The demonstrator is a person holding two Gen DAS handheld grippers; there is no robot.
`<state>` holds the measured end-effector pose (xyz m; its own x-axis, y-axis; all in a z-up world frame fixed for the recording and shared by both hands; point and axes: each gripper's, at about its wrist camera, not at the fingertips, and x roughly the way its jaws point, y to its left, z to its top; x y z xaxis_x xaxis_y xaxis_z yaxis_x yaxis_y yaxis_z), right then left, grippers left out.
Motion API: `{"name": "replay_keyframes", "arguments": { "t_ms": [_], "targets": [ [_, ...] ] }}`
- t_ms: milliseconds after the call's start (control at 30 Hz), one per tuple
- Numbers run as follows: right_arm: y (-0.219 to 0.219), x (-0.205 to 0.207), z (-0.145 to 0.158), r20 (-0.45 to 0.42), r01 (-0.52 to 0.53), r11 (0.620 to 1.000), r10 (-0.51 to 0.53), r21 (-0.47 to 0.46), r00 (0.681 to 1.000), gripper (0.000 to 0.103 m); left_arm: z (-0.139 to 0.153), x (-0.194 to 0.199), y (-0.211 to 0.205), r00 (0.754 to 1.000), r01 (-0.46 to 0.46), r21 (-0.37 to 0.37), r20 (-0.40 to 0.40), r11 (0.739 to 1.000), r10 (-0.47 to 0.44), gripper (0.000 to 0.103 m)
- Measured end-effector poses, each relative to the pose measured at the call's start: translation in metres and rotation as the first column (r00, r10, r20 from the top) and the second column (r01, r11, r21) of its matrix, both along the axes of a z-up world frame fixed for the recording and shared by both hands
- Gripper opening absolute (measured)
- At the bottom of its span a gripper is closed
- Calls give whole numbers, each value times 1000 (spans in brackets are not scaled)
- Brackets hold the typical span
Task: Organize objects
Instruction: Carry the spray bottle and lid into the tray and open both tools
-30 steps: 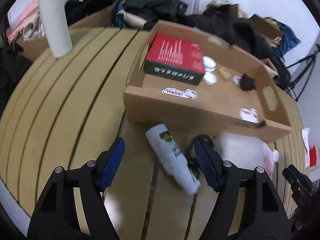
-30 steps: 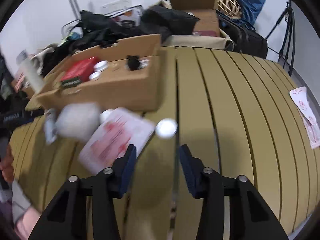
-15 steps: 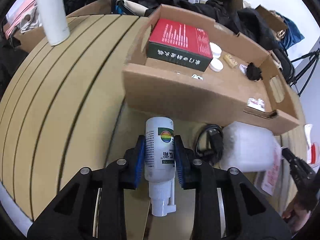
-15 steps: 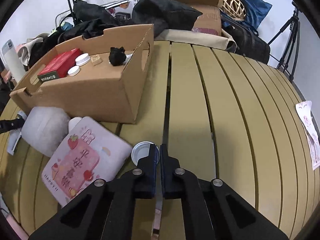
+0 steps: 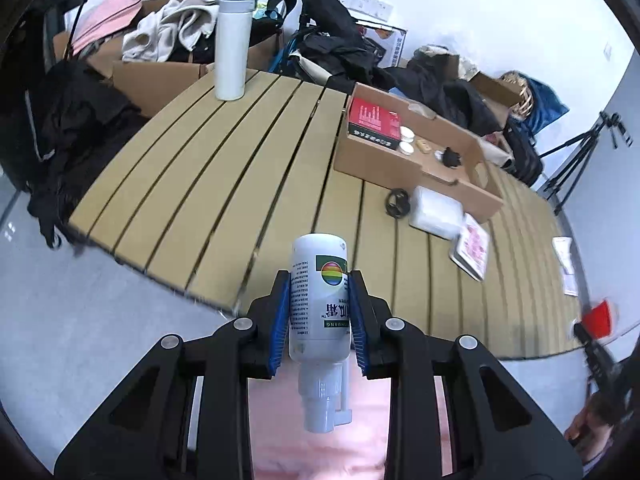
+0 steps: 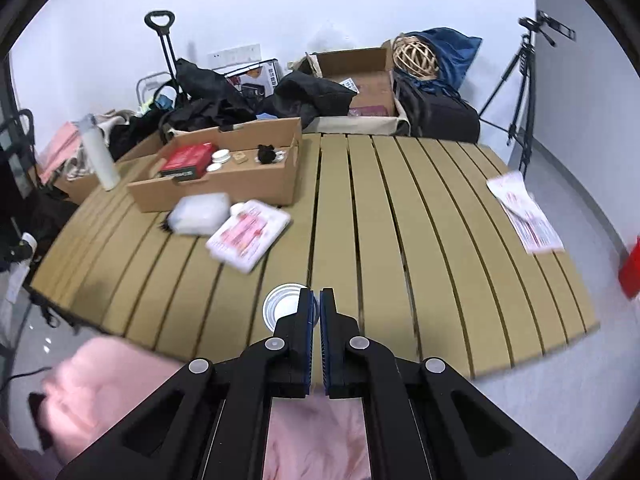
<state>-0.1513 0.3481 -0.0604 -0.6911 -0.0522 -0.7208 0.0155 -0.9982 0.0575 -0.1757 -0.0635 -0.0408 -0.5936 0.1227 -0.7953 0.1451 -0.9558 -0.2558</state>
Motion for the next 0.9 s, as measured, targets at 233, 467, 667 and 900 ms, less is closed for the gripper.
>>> {"name": "replay_keyframes", "arguments": {
  "t_ms": [233,467,667,900],
  "targets": [
    [-16,12,12,-40,-39,999,39,-3,998,4,15,-1,17,998,51,16,-40,999,-50,24],
    [-22,-63,37,-84,-140,988,135,-57,987,4,44,-114,60,971,234,145,-75,961,-225,24],
    [-42,-224,38,-51,-193,981,191,-25,980,4,20,-270,138,960,271,167,25,948,-279,24],
    [-66,-383,-15,86,-198,980,198,-12,976,4,-70,-355,204,943,225,248,190,942,-275,24]
  ]
}}
